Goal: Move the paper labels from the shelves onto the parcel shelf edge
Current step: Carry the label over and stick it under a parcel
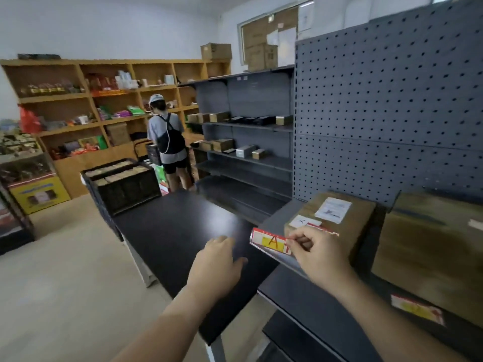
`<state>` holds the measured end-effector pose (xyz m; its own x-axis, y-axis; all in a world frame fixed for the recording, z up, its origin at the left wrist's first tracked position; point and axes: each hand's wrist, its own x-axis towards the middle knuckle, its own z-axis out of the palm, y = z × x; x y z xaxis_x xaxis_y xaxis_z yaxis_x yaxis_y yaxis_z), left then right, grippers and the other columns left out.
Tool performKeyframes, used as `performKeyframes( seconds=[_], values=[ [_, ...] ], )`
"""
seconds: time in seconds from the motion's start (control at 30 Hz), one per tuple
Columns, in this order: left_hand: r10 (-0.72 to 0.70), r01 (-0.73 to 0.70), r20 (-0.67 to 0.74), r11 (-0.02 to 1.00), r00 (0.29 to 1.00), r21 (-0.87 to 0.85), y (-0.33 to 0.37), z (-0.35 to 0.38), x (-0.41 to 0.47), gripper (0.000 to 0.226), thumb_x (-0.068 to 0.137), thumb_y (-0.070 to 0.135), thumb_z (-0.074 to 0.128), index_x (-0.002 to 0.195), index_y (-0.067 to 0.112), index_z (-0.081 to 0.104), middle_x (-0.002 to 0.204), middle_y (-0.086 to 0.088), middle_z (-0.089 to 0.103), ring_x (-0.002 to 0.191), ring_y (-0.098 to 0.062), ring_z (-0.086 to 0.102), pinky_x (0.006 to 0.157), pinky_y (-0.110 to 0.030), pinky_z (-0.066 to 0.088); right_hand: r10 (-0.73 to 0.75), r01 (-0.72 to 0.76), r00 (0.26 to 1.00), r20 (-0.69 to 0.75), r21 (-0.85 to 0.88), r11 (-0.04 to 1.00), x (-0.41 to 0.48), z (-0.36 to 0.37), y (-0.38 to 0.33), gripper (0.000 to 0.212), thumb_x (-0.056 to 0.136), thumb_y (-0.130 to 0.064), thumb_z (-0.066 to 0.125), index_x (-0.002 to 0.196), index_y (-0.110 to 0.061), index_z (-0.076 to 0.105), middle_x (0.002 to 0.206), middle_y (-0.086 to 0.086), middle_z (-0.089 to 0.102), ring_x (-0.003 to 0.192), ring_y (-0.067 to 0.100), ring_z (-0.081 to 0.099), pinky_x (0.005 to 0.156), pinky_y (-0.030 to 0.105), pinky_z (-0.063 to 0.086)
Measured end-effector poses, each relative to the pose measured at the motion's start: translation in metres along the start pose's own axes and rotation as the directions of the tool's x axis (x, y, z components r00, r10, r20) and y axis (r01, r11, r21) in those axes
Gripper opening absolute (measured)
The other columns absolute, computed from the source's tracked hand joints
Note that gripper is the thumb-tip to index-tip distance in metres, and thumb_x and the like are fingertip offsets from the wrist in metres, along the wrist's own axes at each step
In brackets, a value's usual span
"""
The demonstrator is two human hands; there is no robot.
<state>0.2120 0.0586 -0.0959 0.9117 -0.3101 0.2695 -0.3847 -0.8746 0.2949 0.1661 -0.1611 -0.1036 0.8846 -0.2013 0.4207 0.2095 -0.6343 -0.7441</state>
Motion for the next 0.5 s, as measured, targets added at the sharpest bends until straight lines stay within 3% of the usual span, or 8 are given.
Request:
performKeyframes(
  seconds=[0.17,0.33,0.5],
  values=[
    [0.203,-0.197,0.072,0.977,0.977,-0.076,0.030,0.039,0.062,0.041,0.089,0.039,0.060,0.127,0.025,0.055,0.126,0.007,0.055,0.117,-0.018,0.051,0.091,-0.035,0.046,0.088,-0.105,0.986,-0.140,-0.120,0.987,0.012,-0.030,0.035,0.005,0.086,-0.018,0.073,0.090,-0.022,0.072,0.081,-0.023,0.066,0.080,-0.012,0.063,0.062,0.005,0.049],
    [0.331,-0.318,0.110,0.941,0.937,-0.119,0.057,0.070,0.103,0.045,0.089,0.043,0.061,0.131,0.027,0.052,0.128,0.005,0.055,0.118,-0.017,0.049,0.094,-0.035,0.045,0.127,-0.181,0.959,-0.252,-0.204,0.962,0.029,-0.058,0.060,0.011,0.088,-0.021,0.071,0.099,-0.021,0.072,0.094,-0.014,0.069,0.087,-0.001,0.066,0.063,0.007,0.052],
    [0.419,-0.398,0.153,0.905,0.895,-0.154,0.061,0.090,0.118,0.040,0.090,0.040,0.061,0.127,0.028,0.054,0.127,0.008,0.055,0.115,-0.016,0.050,0.095,-0.035,0.045,0.176,-0.242,0.942,-0.286,-0.214,0.946,0.029,-0.053,0.070,0.011,0.089,-0.022,0.070,0.100,-0.022,0.071,0.094,-0.014,0.068,0.088,-0.001,0.065,0.064,0.008,0.052]
  ],
)
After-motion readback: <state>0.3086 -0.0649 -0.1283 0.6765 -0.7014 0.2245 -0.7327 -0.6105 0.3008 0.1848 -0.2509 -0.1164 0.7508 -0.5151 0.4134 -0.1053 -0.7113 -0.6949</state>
